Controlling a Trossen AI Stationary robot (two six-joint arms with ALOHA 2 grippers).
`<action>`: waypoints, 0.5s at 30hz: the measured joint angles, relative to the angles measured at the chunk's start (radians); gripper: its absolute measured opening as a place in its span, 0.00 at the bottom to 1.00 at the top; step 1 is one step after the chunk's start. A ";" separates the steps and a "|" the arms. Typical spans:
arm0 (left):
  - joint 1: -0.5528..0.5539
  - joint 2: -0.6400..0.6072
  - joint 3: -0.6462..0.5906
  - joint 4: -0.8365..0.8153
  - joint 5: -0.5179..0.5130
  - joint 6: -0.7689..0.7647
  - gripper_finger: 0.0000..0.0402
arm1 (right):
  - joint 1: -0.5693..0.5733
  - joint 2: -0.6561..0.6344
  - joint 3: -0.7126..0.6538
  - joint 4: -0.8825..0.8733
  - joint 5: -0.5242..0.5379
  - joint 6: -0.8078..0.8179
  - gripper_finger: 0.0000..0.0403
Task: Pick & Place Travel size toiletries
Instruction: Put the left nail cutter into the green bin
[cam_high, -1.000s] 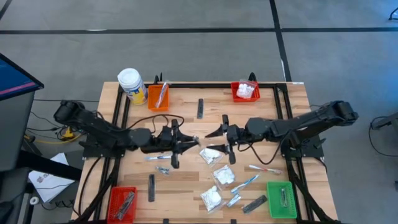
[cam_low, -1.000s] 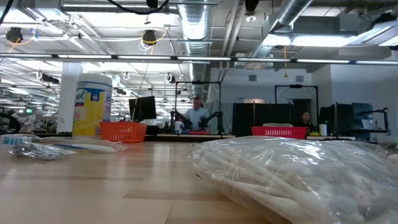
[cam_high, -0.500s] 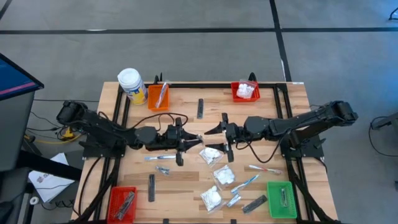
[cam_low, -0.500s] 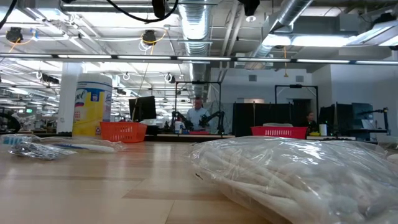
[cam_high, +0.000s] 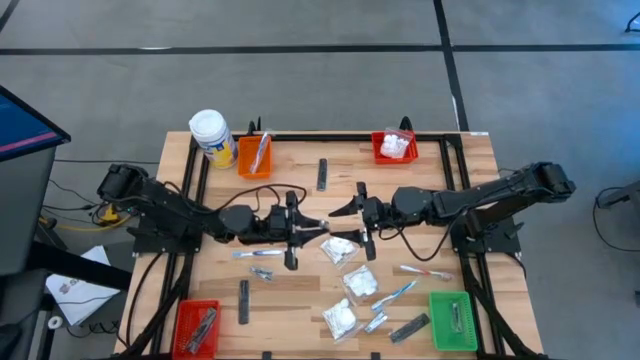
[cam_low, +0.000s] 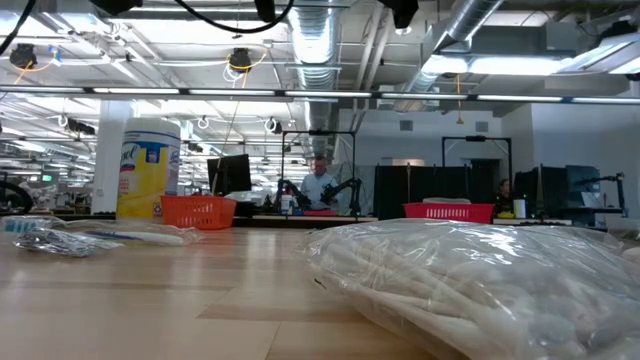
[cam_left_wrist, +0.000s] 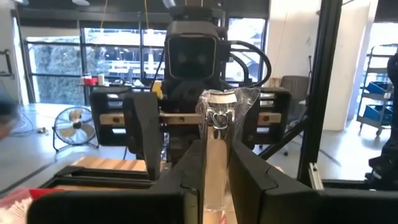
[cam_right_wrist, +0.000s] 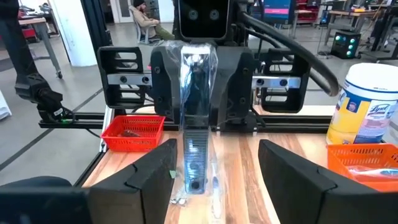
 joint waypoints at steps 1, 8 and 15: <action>0.000 0.000 0.000 0.006 0.000 0.000 0.09 | 0.000 0.000 0.000 0.001 0.000 0.000 0.54; 0.016 0.000 0.000 0.006 0.001 -0.001 0.09 | 0.000 0.000 0.000 0.000 0.000 0.000 0.50; 0.036 0.017 0.000 0.016 0.006 -0.005 0.09 | 0.000 0.000 0.000 0.006 -0.003 0.000 0.45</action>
